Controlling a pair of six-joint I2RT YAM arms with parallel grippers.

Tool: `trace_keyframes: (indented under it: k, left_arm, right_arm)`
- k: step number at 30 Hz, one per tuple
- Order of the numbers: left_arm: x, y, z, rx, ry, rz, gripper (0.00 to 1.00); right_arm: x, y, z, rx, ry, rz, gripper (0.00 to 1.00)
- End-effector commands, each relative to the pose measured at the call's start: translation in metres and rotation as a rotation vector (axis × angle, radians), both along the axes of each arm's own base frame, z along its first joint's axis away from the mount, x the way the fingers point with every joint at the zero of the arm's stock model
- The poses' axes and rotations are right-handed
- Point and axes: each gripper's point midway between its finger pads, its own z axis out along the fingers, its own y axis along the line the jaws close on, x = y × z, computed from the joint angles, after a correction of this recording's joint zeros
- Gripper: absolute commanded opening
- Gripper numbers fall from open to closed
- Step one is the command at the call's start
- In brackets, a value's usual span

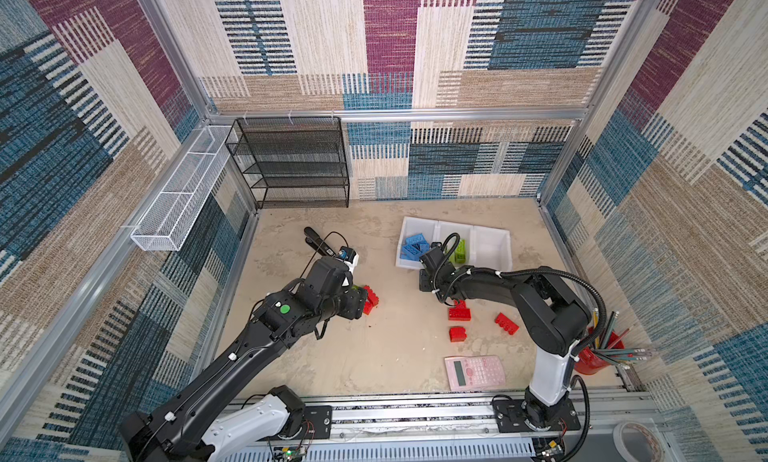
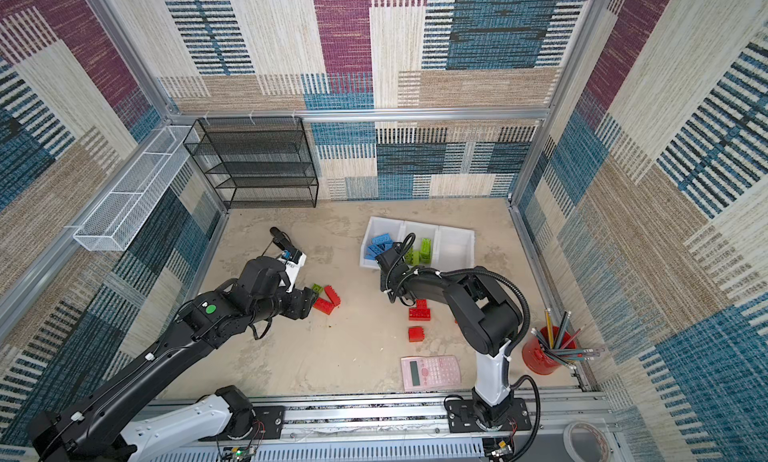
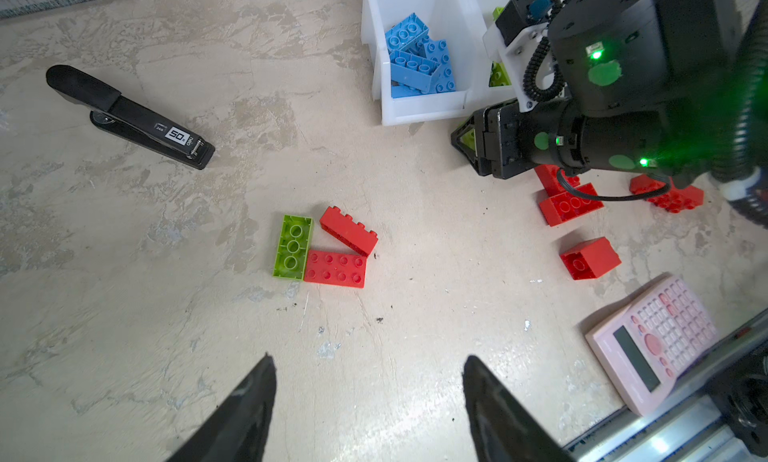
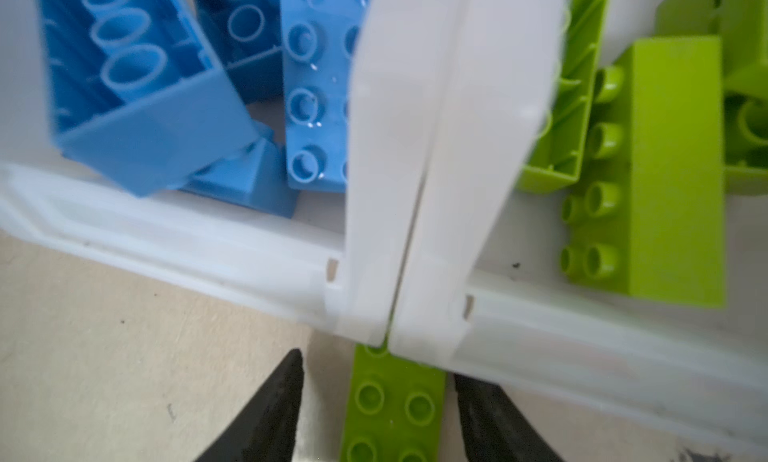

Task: Sort the legos into containers by color
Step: 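Close the right gripper on the lime-green brick, then lift the lime-green brick over the middle compartment and open the right gripper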

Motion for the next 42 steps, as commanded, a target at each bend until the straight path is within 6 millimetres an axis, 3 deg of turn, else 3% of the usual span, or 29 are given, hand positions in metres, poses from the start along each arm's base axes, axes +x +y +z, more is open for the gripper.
trace_keyframes:
  k: [1, 9, 12, 15, 30, 42]
  left_arm:
    - [0.001, -0.003, -0.001, 0.001, -0.005, -0.017, 0.72]
    - [0.003, -0.003, -0.003, 0.010, 0.002, -0.013, 0.72]
    - [0.003, -0.003, -0.004, 0.013, 0.004, -0.012, 0.72]
    - [0.003, -0.002, -0.005, 0.017, 0.005, -0.011, 0.72]
    - [0.004, -0.001, -0.011, 0.039, 0.020, -0.008, 0.72]
    - [0.006, -0.004, -0.019, 0.042, 0.051, 0.001, 0.72]
  right_arm:
    - [-0.012, 0.003, -0.013, 0.011, 0.063, 0.021, 0.46]
    - [-0.019, 0.006, -0.010, -0.004, 0.052, 0.038, 0.40]
    - [-0.023, 0.008, -0.012, -0.011, 0.060, 0.048, 0.55]
    - [-0.027, 0.008, -0.014, -0.023, 0.066, 0.053, 0.58]
    - [-0.028, 0.009, 0.000, -0.028, 0.024, 0.056, 0.29]
    - [-0.013, 0.023, 0.054, 0.039, -0.084, 0.117, 0.27]
